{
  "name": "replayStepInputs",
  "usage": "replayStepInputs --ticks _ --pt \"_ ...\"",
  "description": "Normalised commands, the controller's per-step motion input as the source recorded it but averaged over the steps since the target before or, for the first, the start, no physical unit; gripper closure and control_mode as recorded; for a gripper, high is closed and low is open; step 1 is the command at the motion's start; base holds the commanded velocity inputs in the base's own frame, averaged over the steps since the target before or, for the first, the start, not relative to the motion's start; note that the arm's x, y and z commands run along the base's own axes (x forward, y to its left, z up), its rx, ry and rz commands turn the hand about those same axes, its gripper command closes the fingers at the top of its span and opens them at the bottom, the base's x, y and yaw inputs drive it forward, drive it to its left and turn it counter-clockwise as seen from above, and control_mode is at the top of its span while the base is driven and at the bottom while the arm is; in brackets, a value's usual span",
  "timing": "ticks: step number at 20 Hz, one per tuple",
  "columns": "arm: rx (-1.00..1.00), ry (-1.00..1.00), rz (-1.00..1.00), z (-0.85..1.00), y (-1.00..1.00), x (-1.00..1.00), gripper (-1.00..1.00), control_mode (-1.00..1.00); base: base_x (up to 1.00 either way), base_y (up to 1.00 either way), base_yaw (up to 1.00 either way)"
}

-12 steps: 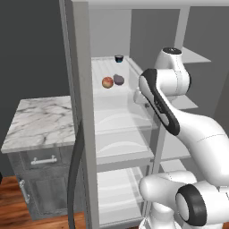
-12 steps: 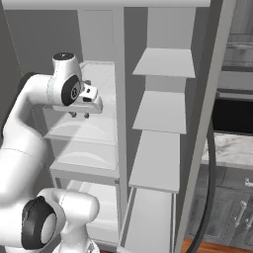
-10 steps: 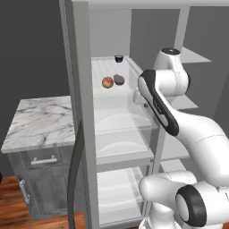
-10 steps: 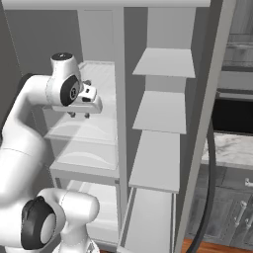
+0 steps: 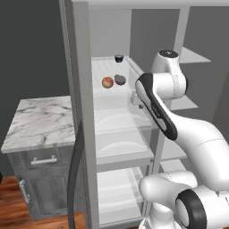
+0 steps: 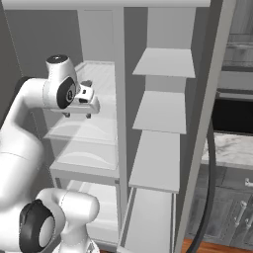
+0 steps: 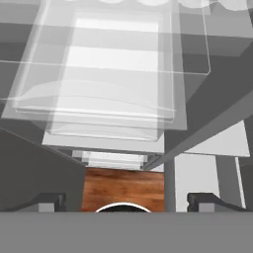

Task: Take the eggplant and peach from the fridge shelf and place them in the freezer drawer to begin freezing them.

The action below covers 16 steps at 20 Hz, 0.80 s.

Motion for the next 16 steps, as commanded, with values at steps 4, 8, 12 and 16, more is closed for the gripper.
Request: replayStepInputs --ticks 4,8,12,16 --pt "0.05 -0.17 -0.03 0.28 0.49 0.0 -1.0 -1.0 0.0 0.0 0.0" --pt "0.07 -0.16 -0.08 0.48 0.48 0.0 -1.0 -1.0 0.0 0.0 0.0" --pt "0.07 -0.1 -0.1 0.53 0.47 0.02 -1.0 -1.0 0.0 0.0 0.0" --pt "0.05 -0.01 -0.1 0.16 0.44 0.43 -1.0 -1.0 0.0 0.0 0.0"
